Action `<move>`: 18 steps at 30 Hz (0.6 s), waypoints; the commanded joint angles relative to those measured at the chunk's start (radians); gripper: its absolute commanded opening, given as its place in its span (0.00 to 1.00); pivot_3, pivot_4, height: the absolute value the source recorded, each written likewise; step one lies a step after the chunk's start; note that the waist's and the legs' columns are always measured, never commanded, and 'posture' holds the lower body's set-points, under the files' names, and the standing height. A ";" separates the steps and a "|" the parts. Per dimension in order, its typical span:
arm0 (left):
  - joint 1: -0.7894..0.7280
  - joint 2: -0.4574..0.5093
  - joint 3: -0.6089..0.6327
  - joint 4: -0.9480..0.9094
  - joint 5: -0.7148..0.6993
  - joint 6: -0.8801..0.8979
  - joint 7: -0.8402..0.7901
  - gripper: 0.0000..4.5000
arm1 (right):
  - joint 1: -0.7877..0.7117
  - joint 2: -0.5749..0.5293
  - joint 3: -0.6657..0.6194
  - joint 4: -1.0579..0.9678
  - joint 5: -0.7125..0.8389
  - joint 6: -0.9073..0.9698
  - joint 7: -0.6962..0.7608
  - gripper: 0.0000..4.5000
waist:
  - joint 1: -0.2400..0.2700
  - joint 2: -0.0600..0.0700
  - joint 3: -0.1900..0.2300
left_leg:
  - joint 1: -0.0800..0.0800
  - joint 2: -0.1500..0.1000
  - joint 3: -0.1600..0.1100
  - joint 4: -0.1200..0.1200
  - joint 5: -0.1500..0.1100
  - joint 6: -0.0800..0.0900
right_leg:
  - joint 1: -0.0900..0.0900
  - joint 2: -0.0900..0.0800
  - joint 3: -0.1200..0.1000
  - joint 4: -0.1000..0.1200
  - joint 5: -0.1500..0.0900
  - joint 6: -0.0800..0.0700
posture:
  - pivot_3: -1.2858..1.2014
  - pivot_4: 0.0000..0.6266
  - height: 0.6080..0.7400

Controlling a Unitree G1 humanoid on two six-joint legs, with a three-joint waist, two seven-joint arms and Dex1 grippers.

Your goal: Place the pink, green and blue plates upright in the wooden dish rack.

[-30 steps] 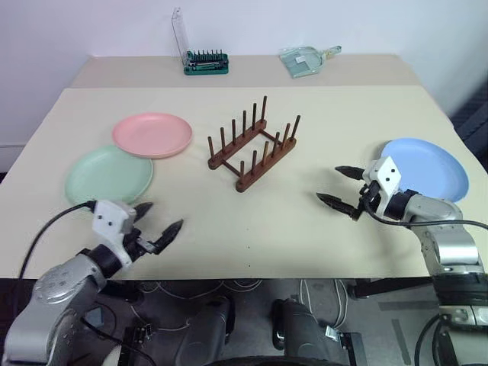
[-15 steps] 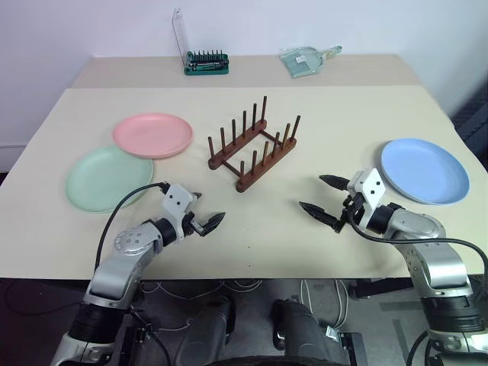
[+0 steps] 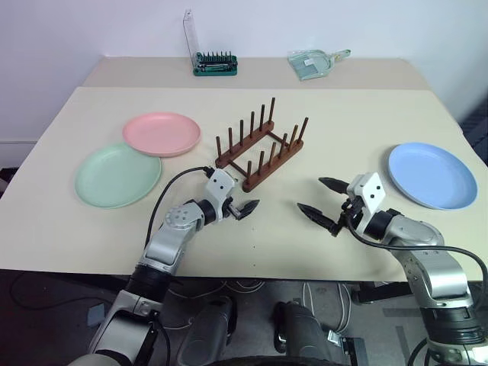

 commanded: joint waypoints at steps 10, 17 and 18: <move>-0.055 -0.080 -0.017 0.143 0.025 -0.045 -0.021 0.25 | -0.036 -0.003 -0.002 -0.030 0.010 -0.011 0.011 1.00 | 0.000 0.000 -0.001 | 0.003 0.000 0.000 0.000 0.000 0.000 | 0.004 0.000 -0.001 -0.001 0.000 0.001 | 0.52 0.24 1.00; -0.052 -0.065 -0.002 0.143 0.035 -0.080 -0.030 0.16 | -0.024 -0.026 -0.015 -0.042 0.015 -0.001 0.027 1.00 | -0.001 0.001 -0.001 | 0.003 0.000 -0.001 0.000 0.000 0.000 | 0.004 0.000 -0.001 -0.001 0.000 0.001 | 0.52 0.24 1.00; -0.043 -0.049 -0.001 0.117 0.020 -0.091 -0.064 0.16 | -0.012 -0.047 -0.022 -0.043 0.019 0.009 0.045 1.00 | -0.001 0.001 -0.001 | 0.003 0.000 -0.001 0.000 0.000 0.000 | 0.004 0.000 -0.001 -0.001 0.000 0.001 | 0.52 0.24 1.00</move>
